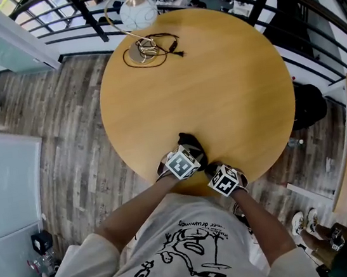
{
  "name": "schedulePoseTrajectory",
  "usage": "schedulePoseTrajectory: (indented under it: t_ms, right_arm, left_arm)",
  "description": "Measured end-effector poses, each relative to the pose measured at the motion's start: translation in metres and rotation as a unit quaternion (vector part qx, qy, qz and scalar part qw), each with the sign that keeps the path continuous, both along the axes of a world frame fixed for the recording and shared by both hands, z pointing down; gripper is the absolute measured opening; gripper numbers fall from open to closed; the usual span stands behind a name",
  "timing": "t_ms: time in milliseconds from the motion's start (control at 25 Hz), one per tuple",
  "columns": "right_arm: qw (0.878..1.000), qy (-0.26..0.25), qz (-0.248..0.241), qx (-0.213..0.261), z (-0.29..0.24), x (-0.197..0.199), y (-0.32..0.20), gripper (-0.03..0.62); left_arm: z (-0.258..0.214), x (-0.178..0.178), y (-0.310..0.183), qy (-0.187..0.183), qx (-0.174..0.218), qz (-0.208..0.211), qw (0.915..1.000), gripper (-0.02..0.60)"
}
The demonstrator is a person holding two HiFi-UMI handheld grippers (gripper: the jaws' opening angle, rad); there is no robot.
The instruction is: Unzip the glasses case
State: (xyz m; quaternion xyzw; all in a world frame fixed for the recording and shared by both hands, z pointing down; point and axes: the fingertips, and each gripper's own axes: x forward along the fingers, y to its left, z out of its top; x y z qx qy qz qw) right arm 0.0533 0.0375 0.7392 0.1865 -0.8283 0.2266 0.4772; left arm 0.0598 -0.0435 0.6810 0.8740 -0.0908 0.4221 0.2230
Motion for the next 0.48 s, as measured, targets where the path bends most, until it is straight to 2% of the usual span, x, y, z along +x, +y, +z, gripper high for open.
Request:
schedulePoseTrajectory:
  t_ms: [480]
  right_arm:
    - [0.998,0.040,-0.024,0.033,0.004,0.012,-0.016,0.023]
  left_arm:
    - [0.002,-0.004,0.002,0.006,-0.007,0.004,0.9999,0.006]
